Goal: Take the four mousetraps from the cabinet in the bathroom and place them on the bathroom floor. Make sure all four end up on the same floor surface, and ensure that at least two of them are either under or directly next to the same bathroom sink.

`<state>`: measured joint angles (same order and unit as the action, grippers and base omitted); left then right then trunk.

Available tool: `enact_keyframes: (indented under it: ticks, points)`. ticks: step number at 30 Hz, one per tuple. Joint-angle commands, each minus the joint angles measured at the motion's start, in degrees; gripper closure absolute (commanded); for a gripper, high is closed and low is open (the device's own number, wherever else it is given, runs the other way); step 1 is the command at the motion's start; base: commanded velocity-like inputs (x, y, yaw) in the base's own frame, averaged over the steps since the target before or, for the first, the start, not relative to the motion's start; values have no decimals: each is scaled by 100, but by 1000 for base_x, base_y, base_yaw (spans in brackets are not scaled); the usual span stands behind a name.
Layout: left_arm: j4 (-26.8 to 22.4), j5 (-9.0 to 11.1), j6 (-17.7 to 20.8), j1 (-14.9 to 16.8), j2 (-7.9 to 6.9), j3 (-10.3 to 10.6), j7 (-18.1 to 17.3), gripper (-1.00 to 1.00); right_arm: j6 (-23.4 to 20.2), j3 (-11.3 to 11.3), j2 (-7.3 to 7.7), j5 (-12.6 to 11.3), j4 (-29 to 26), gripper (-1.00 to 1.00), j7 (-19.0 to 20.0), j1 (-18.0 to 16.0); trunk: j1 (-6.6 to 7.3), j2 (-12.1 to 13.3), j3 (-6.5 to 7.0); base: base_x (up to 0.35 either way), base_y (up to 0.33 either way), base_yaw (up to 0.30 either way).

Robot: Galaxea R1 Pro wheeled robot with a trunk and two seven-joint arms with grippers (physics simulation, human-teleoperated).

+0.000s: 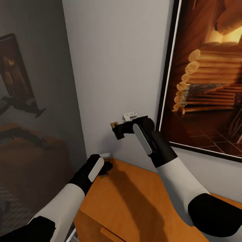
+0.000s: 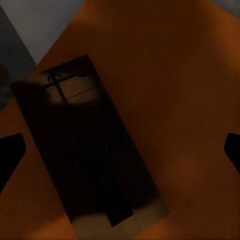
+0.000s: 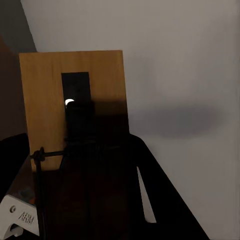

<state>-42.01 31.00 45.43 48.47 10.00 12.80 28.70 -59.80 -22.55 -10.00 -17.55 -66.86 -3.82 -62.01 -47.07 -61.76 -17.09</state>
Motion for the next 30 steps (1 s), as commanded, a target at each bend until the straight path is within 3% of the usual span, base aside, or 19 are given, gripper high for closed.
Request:
enact_keyframes:
  ticks: [1, 16, 30]
  points:
    - [-5, 56, 10, 4, 0, 9, 55, -100, -20, -3, 0, -41, -3, 100, -40, -5, -1, -5, -8, 0, -3, 0]
    - [96, 48, 3, 4, 0, 26, 65, -100, -20, -3, 0, -45, -2, 100, -40, -4, -1, -5, -8, 0, 0, 0]
    - [141, 55, 1, 4, 0, 24, 295, -100, -20, -3, 0, -46, -10, 100, -39, -4, -1, -5, -8, 0, 0, 0]
